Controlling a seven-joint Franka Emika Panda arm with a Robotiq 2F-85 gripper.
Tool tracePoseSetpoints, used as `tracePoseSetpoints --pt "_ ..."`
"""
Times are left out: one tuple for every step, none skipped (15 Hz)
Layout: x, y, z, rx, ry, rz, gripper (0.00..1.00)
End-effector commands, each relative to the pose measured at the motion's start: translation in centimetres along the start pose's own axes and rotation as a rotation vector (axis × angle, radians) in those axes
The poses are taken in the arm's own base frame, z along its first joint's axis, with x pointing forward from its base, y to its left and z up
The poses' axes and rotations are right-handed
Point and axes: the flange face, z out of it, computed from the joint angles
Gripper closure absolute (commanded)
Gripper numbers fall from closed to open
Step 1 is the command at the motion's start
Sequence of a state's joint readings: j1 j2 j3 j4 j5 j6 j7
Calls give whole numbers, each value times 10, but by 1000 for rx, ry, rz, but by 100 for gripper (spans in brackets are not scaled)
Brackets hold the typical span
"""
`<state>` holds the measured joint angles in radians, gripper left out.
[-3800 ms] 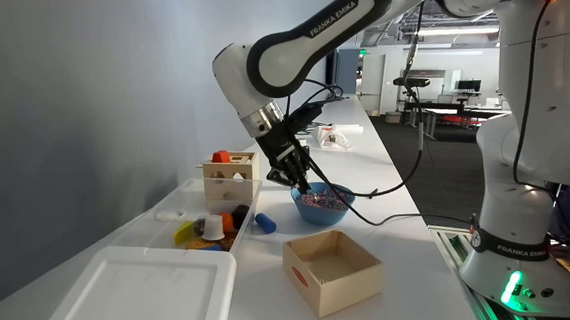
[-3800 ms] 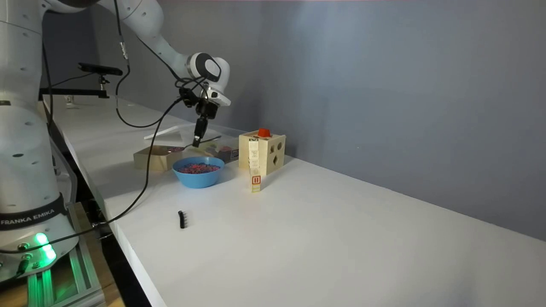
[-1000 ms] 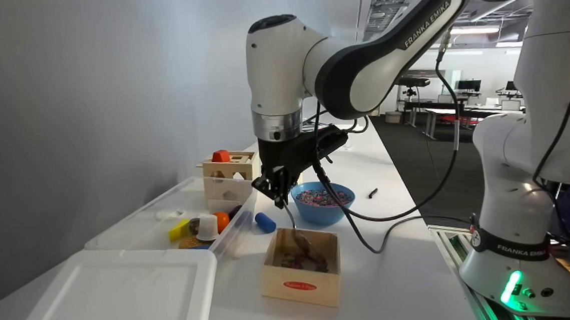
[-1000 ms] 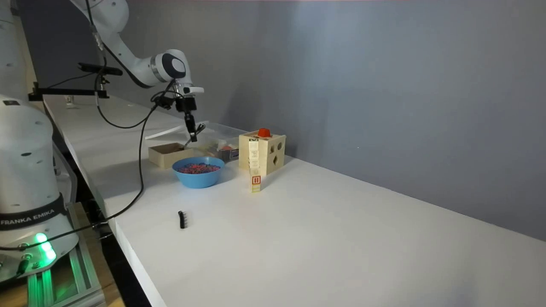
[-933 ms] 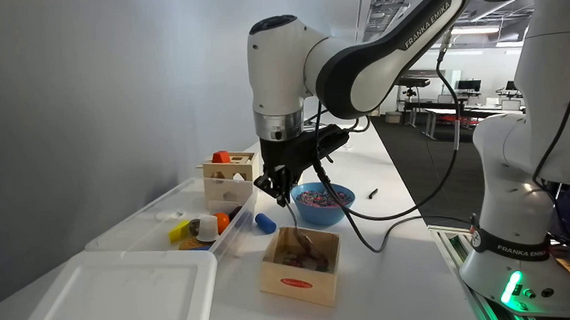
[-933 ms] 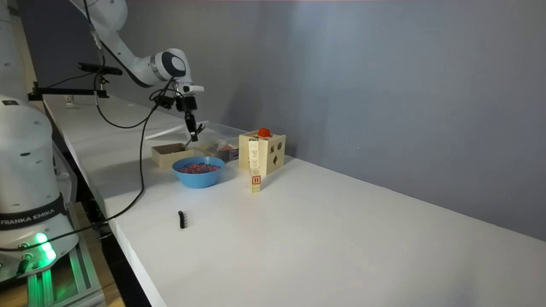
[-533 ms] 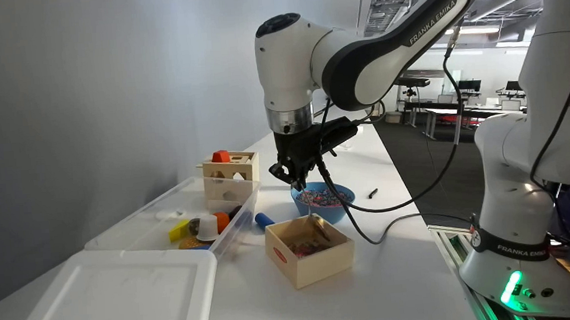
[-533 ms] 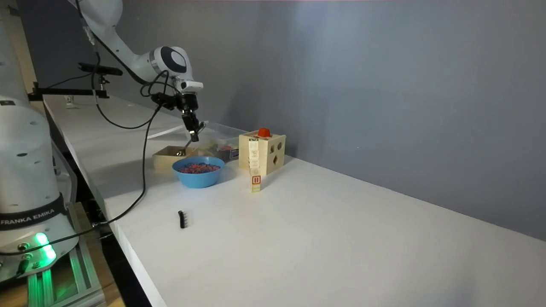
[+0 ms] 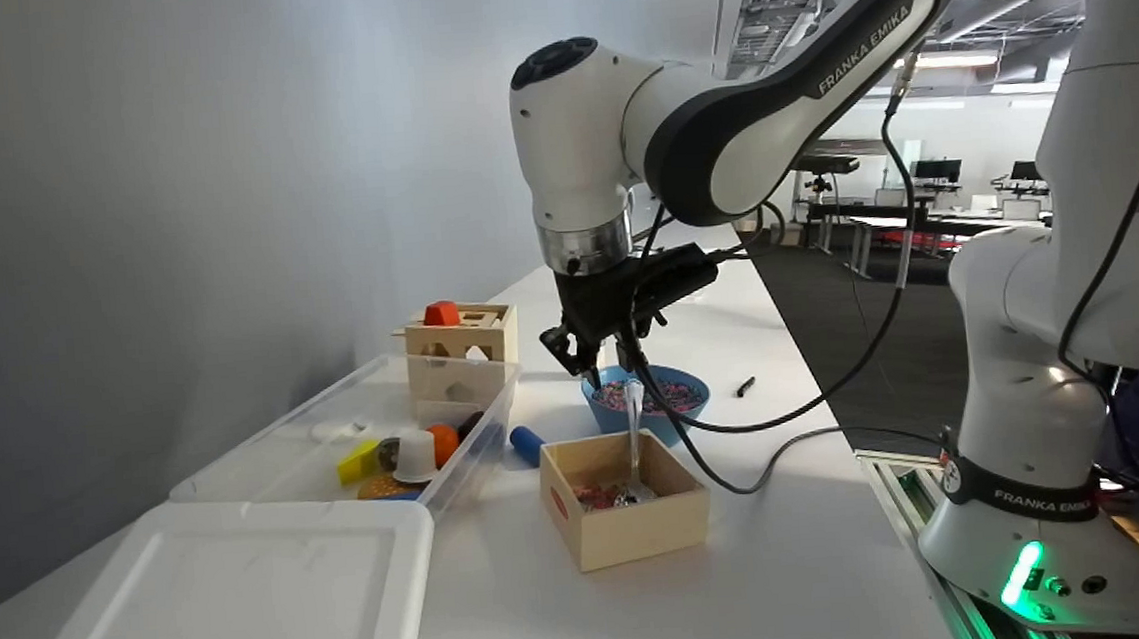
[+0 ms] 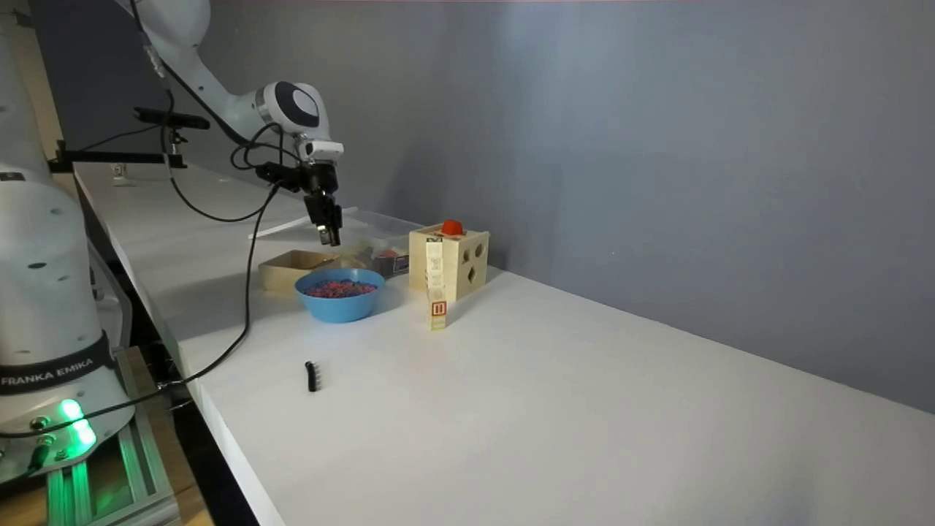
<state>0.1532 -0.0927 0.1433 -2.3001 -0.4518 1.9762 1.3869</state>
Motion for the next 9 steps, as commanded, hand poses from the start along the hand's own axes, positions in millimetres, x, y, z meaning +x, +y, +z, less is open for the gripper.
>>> tracePoseSetpoints --pt "-3 1 -6 30 41 39 22" --pt "-3 2 -7 36 49 33 16" --pt "-4 3 -8 30 50 -4 9" --pt "-6 5 -8 43 37 -35 2" --pt "-8 6 -8 47 28 -44 0" --pt "-9 7 -4 32 24 -29 0" --pt "-9 8 -1 32 21 -10 0" --pt "-10 10 1 40 11 31 0" --pt "-11 11 4 50 0 65 0"
